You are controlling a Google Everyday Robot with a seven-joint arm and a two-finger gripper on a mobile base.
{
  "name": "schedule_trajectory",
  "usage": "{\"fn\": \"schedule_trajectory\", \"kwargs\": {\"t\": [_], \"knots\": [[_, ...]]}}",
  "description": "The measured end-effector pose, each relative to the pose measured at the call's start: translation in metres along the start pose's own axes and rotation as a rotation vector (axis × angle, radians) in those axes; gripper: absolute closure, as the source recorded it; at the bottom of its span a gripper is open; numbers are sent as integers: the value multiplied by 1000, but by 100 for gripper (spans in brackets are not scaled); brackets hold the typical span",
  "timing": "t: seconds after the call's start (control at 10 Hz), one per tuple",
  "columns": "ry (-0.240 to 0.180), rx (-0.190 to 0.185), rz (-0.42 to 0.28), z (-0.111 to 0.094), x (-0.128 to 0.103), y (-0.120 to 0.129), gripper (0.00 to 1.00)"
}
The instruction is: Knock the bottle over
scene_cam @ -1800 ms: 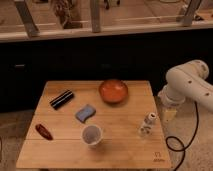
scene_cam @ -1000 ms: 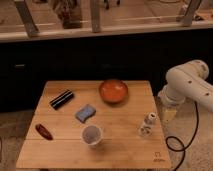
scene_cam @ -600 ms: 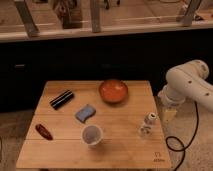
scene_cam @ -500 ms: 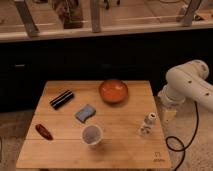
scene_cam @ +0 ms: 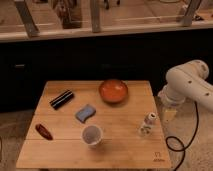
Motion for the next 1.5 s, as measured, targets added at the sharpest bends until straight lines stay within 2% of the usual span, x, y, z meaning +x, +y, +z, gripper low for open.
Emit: {"fn": "schedule_trajectory", "kwargs": {"t": [0.8,0.9,1.0,1.2,1.3,1.4,1.5], "knots": [[0,0,0,0,0,0,21],[1,-2,-3,1,-1,1,25],[3,-10,-22,5,-10,6,37],[2,-19,-43,9,-27,10,40],[4,-24,-48,11,-29,13,41],[6,-28,-54,12,-29,15,47],[4,-35,-62,15,-28,18,57]]}}
